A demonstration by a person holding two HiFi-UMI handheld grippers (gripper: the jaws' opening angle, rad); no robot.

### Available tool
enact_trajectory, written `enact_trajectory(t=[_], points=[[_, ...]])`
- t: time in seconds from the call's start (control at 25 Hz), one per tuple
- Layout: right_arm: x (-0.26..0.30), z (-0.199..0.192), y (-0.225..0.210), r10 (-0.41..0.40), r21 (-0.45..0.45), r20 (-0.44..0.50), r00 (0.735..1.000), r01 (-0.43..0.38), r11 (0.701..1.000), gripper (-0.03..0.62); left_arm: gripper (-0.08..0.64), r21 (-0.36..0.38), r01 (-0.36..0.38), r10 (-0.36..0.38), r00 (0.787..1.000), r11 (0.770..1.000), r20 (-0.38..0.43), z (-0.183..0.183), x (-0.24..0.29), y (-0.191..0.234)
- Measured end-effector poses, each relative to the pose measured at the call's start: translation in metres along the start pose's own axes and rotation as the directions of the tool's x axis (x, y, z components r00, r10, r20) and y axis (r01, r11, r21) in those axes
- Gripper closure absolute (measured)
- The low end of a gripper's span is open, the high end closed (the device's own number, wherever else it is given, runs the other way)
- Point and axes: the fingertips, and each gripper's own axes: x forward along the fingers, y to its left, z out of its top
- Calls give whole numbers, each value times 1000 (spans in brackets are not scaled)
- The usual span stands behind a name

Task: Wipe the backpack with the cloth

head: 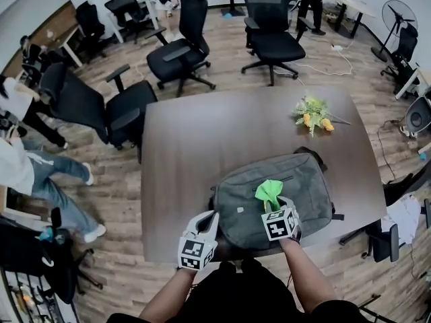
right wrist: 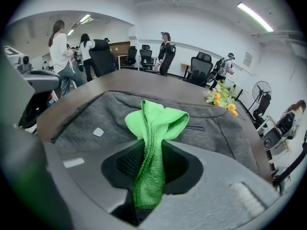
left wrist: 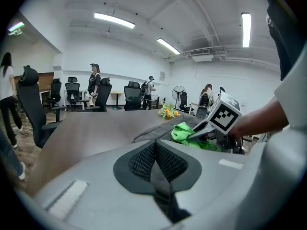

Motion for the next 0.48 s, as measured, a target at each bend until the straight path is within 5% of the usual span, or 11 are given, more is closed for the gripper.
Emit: enact_trajectory(t=[0.48], points=[[-31,-7,-123,-235,-33,-38,971,234,972,492,538,25,63,-63,998,998,5,1,11,-25]])
